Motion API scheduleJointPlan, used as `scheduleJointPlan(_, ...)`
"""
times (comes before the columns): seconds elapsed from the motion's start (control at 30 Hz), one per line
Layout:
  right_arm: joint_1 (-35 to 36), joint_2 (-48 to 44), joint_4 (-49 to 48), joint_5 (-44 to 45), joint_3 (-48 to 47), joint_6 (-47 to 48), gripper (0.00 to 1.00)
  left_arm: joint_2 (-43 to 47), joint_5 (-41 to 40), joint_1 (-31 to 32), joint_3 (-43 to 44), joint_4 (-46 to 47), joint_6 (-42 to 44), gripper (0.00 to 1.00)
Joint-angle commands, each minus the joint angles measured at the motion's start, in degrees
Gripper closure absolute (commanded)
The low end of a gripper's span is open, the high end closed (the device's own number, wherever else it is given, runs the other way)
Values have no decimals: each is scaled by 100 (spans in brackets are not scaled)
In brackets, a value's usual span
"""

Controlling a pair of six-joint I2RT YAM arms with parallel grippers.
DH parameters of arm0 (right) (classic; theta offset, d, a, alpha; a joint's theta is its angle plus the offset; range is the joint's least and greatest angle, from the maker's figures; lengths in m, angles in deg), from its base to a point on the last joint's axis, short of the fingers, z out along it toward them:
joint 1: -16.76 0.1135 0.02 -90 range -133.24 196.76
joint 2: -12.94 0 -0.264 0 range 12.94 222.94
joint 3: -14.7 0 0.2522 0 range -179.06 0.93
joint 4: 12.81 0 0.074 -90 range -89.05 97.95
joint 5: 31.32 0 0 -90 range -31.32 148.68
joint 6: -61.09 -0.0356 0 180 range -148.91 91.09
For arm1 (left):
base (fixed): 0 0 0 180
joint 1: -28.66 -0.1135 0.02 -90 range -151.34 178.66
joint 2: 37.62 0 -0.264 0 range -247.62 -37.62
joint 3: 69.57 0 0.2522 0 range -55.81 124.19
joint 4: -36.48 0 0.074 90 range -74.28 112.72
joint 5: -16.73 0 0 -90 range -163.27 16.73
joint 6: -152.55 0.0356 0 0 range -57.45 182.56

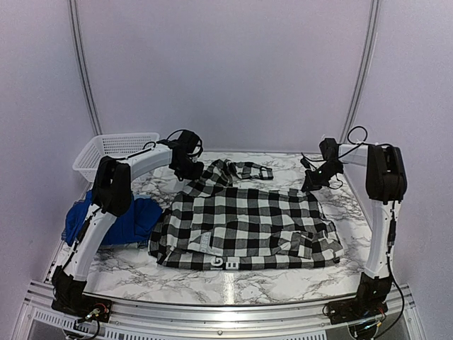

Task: Fold and stack the mixed laundry pile
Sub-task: Pick up the 1/3-folded shirt from the center of the board, then fold the 1/3-folded shirt at the center of the board.

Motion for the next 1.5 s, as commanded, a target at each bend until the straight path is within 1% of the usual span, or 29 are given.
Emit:
scheduleJointPlan(0.0, -76, -329, -194, 62, 84, -312, 100, 86, 335, -170, 105, 158, -226, 100)
scheduleJointPlan(0.17, -325, -598, -782, -536, 142, -742, 100, 431, 581, -197, 31, 698, -153, 100)
scheduleJointPlan(0.23, -355, -637, -876, -756, 75, -828, 100, 550, 634, -197, -9, 765, -131, 100)
scheduleJointPlan(0.33, -352, -666, -878, -944, -19, -863, 100, 835, 646, -197, -293, 910, -38, 100)
scheduleJointPlan(0.5, -391, -812, -787, -1117, 70, -854, 100, 1386, 763, -197, -1004, 1220, 137, 100)
scheduleJointPlan(0.73, -548, -1247, -1010, -1310, 619, -866, 100, 2088, 1167, -189, -1988, 1518, 193, 100)
scheduleJointPlan(0.93, -610, -1412, -1078, -1523, 1070, -1019, 100, 2859, 1385, -123, -3235, 1976, 329, 100)
scheduleJointPlan(1.03, -638, -1612, -1240, -1762, 1401, -1011, 100, 3210, 1489, -105, -3823, 2144, 331, 100)
scheduleJointPlan(1.23, -703, -1701, -1367, -1744, 1722, -1092, 100, 3814, 1795, 78, -4611, 2282, 395, 100)
scheduleJointPlan(1.47, -770, -1869, -1446, -1977, 1901, -1065, 100, 4288, 1695, 260, -5255, 2314, 285, 100)
